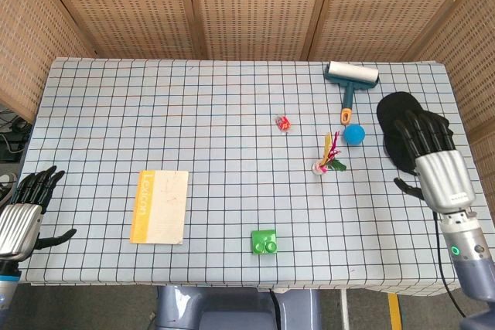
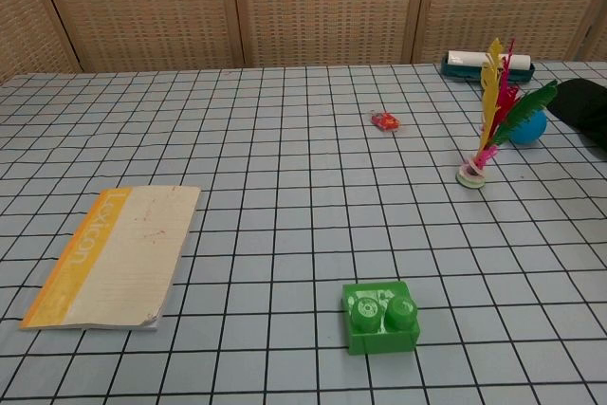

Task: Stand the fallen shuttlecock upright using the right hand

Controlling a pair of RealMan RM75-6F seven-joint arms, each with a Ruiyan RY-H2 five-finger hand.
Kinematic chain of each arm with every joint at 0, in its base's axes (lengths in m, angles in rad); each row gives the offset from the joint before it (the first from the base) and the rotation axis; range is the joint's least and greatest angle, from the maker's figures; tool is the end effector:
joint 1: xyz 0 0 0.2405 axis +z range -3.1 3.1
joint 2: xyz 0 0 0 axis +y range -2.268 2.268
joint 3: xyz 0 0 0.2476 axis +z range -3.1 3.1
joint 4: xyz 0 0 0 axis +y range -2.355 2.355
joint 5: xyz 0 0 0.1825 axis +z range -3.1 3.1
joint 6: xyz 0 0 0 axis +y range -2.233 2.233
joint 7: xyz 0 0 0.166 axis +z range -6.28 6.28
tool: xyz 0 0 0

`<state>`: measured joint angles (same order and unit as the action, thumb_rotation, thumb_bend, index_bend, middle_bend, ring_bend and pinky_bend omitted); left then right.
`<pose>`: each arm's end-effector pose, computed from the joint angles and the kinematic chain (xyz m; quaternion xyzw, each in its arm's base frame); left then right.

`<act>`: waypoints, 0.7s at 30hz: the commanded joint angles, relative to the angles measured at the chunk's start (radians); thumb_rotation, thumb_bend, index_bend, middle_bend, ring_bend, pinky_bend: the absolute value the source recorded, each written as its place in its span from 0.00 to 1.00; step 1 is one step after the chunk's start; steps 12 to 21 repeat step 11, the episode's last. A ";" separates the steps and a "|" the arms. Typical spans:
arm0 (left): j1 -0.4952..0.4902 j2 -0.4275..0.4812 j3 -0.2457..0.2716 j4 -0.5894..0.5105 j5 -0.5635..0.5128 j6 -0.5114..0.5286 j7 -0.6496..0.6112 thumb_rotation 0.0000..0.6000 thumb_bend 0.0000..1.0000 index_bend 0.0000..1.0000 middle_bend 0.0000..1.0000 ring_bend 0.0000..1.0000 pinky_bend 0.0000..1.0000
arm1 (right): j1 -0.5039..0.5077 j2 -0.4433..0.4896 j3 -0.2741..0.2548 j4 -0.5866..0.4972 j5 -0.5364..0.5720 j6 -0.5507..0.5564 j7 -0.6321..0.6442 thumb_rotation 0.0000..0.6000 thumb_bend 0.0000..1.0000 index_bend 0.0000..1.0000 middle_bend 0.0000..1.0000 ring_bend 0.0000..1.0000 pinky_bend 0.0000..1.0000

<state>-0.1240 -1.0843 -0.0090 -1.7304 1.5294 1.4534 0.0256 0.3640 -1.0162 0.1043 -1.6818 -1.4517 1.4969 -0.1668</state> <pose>-0.2667 0.2010 0.1685 -0.6162 -0.4065 -0.3998 0.5433 -0.2170 -0.2794 0.2189 0.6405 -0.2317 0.4293 0.5931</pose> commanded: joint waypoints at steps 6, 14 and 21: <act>0.007 0.000 0.005 0.001 0.020 0.016 0.003 1.00 0.00 0.00 0.00 0.00 0.00 | -0.130 -0.097 -0.077 0.083 -0.050 0.092 0.022 1.00 0.00 0.00 0.00 0.00 0.00; 0.011 0.000 0.006 0.003 0.024 0.023 -0.001 1.00 0.00 0.00 0.00 0.00 0.00 | -0.158 -0.133 -0.090 0.098 -0.060 0.097 -0.009 1.00 0.00 0.00 0.00 0.00 0.00; 0.011 0.000 0.006 0.003 0.024 0.023 -0.001 1.00 0.00 0.00 0.00 0.00 0.00 | -0.158 -0.133 -0.090 0.098 -0.060 0.097 -0.009 1.00 0.00 0.00 0.00 0.00 0.00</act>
